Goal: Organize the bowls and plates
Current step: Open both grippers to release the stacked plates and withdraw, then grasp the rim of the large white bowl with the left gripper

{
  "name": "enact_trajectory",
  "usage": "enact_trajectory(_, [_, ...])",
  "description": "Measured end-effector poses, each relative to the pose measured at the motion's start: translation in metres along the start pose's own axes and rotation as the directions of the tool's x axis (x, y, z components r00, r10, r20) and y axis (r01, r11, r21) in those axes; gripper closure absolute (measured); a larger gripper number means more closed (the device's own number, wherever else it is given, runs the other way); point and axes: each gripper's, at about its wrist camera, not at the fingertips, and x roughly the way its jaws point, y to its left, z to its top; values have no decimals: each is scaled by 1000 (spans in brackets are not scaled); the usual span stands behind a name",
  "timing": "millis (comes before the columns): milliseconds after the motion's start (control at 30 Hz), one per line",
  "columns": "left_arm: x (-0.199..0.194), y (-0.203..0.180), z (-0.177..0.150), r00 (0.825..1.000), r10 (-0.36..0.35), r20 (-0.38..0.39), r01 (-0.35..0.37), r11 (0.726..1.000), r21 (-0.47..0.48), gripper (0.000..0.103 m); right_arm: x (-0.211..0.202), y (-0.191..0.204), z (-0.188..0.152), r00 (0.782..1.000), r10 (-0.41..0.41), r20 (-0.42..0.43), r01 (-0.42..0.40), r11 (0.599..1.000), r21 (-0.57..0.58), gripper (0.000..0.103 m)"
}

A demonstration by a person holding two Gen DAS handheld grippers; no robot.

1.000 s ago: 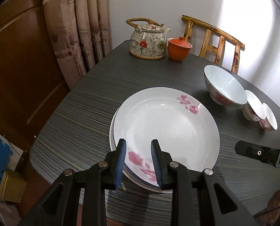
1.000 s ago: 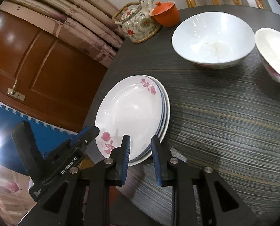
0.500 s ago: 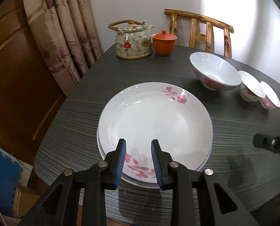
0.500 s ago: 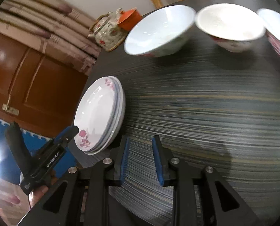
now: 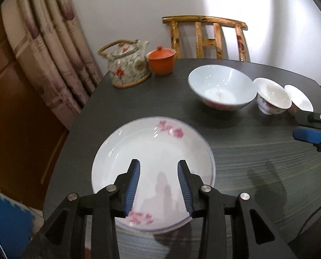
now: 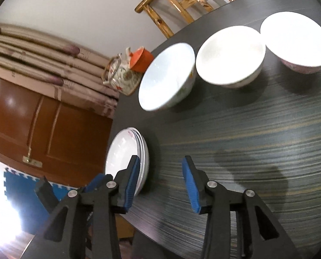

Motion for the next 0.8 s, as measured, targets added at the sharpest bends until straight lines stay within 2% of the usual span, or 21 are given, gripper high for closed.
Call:
enact_trajectory(200, [14,-13,35,998,-68,-9,68,998,12,60,-3,-10,16,999,45,16,-46,996,80,50])
enact_trajectory(333, [30,-12,61,990,-138,-20,138,990,-28,57,-1,-14,29,997,70,28,-73,989,125,49])
enact_trajectory(433, [43,-11,81,979,-201,-33,199,978,-60,57,4,-13,37,996,85,30,-88,986,142,47])
enact_trajectory(667, [82,-8,120,958,-279,-58,275,959,-73,54,20,-19,55,995,87,46,-95,974,208,46])
enact_trajectory(800, [112,-8,139,933,-344,-107,336,938,-87,54,31,-29,61,994,94,58,-106,953,284,46])
